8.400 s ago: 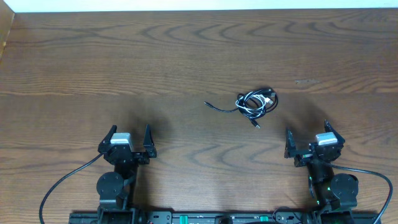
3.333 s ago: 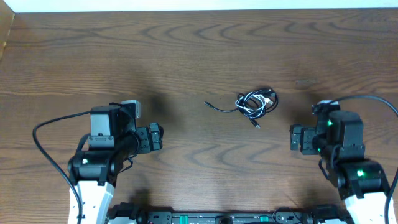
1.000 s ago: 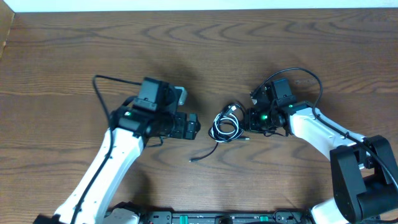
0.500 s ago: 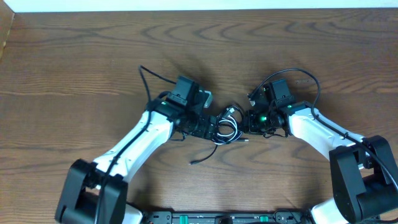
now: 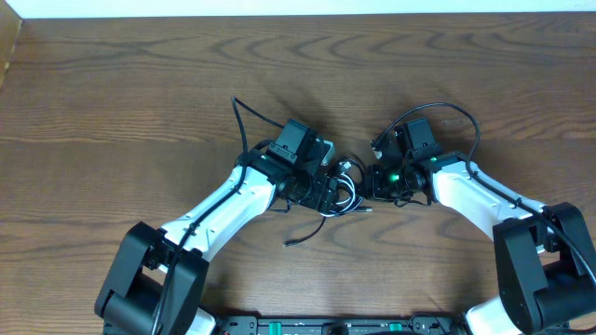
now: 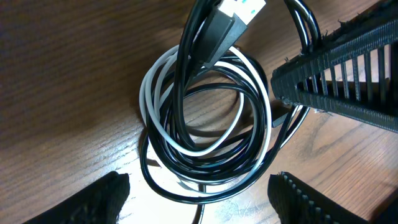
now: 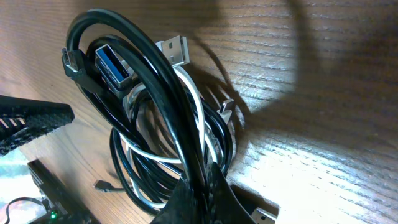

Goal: Untangle cables
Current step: 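Grasp the cable bundle with both grippers from opposite sides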

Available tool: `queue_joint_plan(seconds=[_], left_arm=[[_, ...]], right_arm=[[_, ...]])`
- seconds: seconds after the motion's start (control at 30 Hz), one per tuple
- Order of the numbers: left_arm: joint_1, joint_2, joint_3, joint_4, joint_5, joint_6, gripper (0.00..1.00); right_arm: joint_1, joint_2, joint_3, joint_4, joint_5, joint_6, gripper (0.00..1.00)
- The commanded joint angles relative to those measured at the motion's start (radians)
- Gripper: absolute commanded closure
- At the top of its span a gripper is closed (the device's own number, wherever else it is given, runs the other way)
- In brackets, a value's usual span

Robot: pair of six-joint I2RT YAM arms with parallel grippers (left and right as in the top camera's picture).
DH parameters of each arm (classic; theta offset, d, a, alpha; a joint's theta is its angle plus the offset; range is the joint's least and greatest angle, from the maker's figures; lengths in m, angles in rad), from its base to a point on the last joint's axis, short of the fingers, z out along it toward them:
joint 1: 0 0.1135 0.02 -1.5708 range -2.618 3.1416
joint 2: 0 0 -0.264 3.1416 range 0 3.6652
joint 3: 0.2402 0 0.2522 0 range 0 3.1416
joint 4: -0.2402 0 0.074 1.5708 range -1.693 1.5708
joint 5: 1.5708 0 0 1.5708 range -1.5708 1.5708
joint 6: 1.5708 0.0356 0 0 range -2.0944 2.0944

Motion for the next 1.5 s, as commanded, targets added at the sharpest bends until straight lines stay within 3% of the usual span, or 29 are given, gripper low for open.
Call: queue_joint_plan(seconds=[0.0,0.3,0.57,0.93,1.47], left_arm=[[-0.002,0.011,-0.017,-0.002,0.001,0.006,0.27],[-0.002,0.012,-0.017,-0.061,0.013,-0.005,0.27],[-0.002,0.012,-0.017,-0.068,0.19,-0.005,0.26],[-0.002,0.012,-0.017,-0.068,0.226,0.002,0.26],[-0.056,0.012,-0.017,-0.014,-0.018,0.034,0.28]], right_arm=[[0.015,0.006,0.015,-0.002,-0.018,-0.02,0.99],[0.015,0.006,0.015,0.001,-0.053,-0.02,0.99],[0.014,0.006,0.015,0.172,-0.422,-0.075,0.99],[0.014,0.006,0.015,0.198,-0.422,-0.038,0.99],[0.014,0.006,0.015,0.198,-0.429,-0.034,0.99]])
